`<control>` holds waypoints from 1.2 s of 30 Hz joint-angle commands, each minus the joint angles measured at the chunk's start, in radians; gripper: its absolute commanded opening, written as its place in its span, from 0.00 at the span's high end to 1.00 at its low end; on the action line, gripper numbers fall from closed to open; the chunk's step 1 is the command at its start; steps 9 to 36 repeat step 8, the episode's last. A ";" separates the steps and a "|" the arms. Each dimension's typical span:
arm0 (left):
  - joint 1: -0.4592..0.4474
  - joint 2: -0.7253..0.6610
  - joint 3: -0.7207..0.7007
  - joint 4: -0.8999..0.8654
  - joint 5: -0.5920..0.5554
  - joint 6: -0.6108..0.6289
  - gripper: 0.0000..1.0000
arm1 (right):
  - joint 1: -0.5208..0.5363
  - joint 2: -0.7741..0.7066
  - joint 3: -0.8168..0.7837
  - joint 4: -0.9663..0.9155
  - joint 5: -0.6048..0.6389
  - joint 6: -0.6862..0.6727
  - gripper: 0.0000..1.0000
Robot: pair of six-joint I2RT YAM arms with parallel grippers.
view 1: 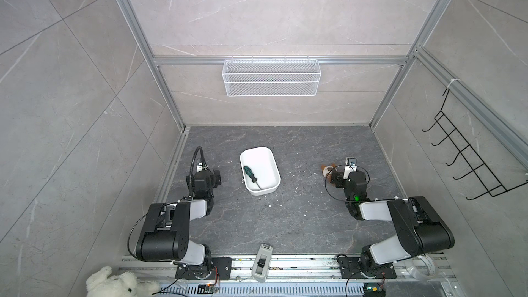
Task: Put the screwdriver in the bin
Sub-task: Reset both arms
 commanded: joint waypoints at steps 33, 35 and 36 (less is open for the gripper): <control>0.008 0.001 0.024 -0.012 0.045 -0.015 0.00 | 0.001 -0.001 -0.003 0.023 -0.004 0.011 0.01; 0.008 0.001 0.024 -0.012 0.045 -0.015 0.00 | 0.001 -0.001 -0.003 0.023 -0.004 0.011 0.01; 0.008 0.001 0.024 -0.012 0.045 -0.015 0.00 | 0.001 -0.001 -0.003 0.023 -0.004 0.011 0.01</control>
